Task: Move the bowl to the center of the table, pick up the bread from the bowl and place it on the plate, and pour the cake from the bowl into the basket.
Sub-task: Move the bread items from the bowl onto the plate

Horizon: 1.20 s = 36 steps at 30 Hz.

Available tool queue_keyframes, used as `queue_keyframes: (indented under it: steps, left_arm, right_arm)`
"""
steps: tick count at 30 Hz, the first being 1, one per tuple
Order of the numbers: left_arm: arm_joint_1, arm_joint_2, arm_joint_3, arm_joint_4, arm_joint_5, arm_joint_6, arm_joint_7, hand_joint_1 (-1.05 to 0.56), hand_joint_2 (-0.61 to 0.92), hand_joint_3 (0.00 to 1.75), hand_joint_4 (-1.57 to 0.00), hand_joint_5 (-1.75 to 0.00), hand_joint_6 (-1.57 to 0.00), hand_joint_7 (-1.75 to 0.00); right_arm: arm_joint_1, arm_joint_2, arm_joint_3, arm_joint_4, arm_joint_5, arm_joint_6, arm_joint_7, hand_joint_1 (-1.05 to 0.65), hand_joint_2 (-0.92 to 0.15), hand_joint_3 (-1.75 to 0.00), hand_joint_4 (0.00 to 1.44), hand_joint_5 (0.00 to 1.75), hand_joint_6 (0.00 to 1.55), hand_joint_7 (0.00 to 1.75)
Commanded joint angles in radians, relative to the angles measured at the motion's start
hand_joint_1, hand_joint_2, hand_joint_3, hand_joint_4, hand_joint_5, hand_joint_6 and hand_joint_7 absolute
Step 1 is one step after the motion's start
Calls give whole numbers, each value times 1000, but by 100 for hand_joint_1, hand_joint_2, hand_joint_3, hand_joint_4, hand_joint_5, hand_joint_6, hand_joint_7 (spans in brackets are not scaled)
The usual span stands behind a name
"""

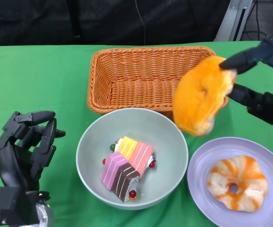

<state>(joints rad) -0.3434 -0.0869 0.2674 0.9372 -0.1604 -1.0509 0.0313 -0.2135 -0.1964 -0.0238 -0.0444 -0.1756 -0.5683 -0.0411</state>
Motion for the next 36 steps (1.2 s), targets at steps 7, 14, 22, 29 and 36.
queue_keyframes:
  steps: [7, 14, 22, 29, 36]
  left_arm:
    - [3, 17, 13, -11, -25, 0, -32, -23, 90, 26, -80, -133, -89, -91]
    - [4, 29, 17, -12, -20, -17, -39, -21, 92, 24, -81, -131, -90, -90]
    - [25, 20, 16, -54, -16, 2, -34, -23, 92, 21, -83, -130, -92, -87]
    - [34, 21, 13, -69, -1, 3, -23, -22, 92, 22, -83, -129, -92, -86]
    - [30, 19, 18, -71, -2, 4, -19, -22, 92, 21, -82, -129, -93, -85]
  right_arm:
    - [56, -17, -53, 2, 49, -22, 27, -19, -90, -4, 74, 156, 68, 118]
    - [113, -69, -117, 13, 42, -57, 38, -20, -92, -7, 81, 148, 72, 109]
    - [195, -145, -159, -49, 122, 43, 152, -15, -91, -8, 82, 151, 73, 117]
    - [238, -171, -175, -74, 141, 96, 206, -13, -91, -10, 80, 150, 71, 118]
    - [254, -243, -177, -89, 115, 154, 279, -17, -89, -12, 77, 156, 71, 115]
